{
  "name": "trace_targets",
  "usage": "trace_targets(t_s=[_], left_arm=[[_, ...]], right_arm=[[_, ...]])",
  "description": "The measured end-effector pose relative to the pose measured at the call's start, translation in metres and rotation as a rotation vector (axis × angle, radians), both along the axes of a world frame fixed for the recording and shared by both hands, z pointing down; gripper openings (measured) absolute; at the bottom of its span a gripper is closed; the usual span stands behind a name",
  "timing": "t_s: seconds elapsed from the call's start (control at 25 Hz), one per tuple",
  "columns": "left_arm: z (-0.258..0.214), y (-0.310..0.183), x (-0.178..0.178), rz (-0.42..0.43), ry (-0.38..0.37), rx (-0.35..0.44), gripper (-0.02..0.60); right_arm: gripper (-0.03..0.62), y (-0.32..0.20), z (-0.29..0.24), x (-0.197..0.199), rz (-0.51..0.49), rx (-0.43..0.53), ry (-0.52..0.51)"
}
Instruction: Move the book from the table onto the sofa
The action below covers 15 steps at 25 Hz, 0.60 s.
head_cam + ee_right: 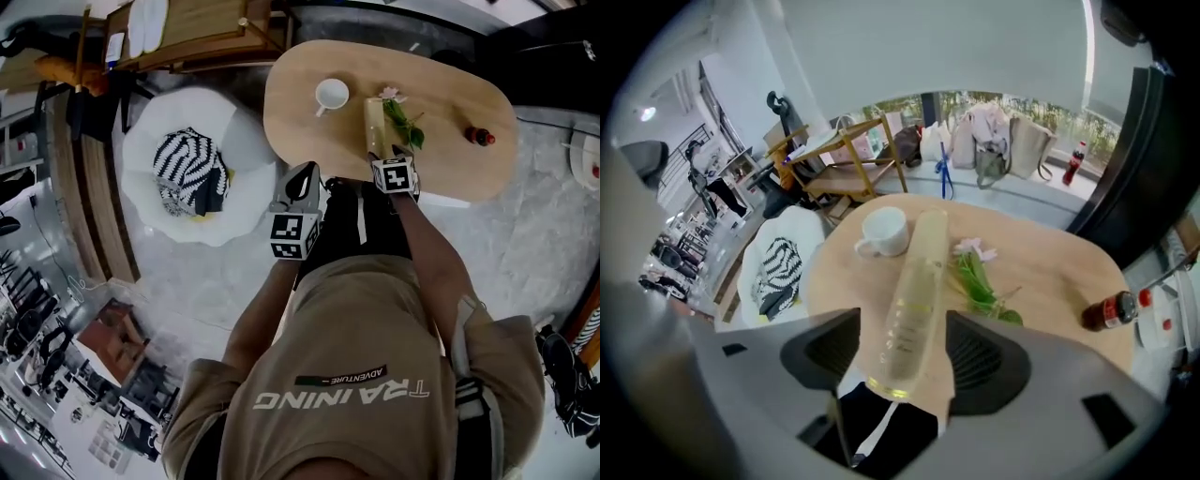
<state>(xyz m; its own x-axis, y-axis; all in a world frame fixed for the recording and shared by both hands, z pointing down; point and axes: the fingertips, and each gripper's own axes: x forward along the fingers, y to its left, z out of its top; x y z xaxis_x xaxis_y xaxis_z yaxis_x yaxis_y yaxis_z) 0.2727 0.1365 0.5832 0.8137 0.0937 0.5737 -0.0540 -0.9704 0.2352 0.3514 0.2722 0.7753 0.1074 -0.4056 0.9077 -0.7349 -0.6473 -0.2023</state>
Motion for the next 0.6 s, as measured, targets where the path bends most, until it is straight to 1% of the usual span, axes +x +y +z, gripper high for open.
trace_targets(t_s=[0.16, 0.28, 0.4, 0.6], left_arm=[[0.009, -0.007, -0.010, 0.002, -0.029, 0.001, -0.009], [0.012, -0.007, -0.016, -0.006, -0.045, -0.002, -0.009], [0.014, -0.007, -0.024, -0.024, -0.060, -0.009, -0.009], [0.020, -0.006, -0.032, -0.028, -0.082, -0.017, -0.009]], right_arm=[[0.255, 0.000, 0.017, -0.001, 0.021, -0.047, -0.021], [0.255, 0.005, 0.033, -0.004, 0.003, -0.100, -0.041], [0.255, 0.004, 0.045, -0.008, -0.006, -0.117, -0.067], [0.255, 0.000, 0.059, -0.008, -0.033, -0.142, -0.084]])
